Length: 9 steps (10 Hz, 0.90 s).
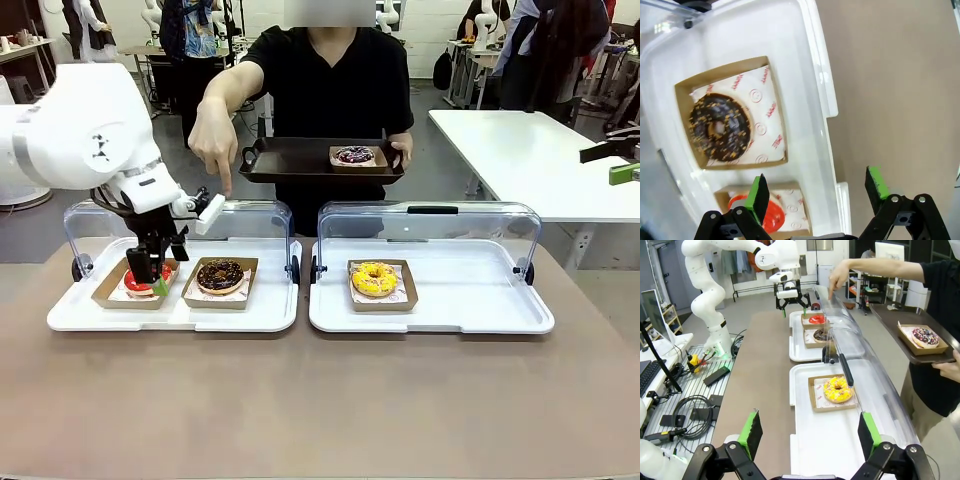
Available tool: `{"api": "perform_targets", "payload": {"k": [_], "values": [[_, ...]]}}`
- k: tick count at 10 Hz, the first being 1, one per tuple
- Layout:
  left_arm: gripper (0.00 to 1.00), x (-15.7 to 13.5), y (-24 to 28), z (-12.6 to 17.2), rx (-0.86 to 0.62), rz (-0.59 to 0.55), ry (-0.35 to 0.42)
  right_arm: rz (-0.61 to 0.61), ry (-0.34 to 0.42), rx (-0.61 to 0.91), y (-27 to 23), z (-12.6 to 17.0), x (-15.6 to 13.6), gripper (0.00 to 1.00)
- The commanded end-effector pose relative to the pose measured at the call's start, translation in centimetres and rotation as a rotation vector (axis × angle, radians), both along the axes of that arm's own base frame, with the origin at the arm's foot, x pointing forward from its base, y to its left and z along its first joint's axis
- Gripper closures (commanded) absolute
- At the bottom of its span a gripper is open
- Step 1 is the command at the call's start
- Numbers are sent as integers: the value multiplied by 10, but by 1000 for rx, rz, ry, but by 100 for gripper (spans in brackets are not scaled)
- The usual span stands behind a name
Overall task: Provide the desired donut to the person.
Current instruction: Pick up and lift the Paper togo box containing the Donut pointed at by the person.
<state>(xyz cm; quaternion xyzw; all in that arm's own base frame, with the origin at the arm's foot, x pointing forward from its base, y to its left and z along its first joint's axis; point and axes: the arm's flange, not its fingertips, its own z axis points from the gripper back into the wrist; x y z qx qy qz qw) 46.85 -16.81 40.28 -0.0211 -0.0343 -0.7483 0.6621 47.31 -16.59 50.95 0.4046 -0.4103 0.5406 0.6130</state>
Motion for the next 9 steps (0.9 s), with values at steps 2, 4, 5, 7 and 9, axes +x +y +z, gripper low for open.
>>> {"api": "perform_targets", "payload": {"k": [2,4,5,7,9], "values": [[0,21,-10,-21,54,-11,59,5,2,7,-1,0,-1,0],[0,31,-11,-35,43,-1,92,5,2,7,-1,0,-1,0],[0,35,-11,-42,46,14,92,5,2,7,-1,0,-1,0],[0,45,-10,-45,66,22,106,5,2,7,-1,0,-1,0],[0,48,-10,-57,64,36,117,5,2,7,-1,0,-1,0]]}}
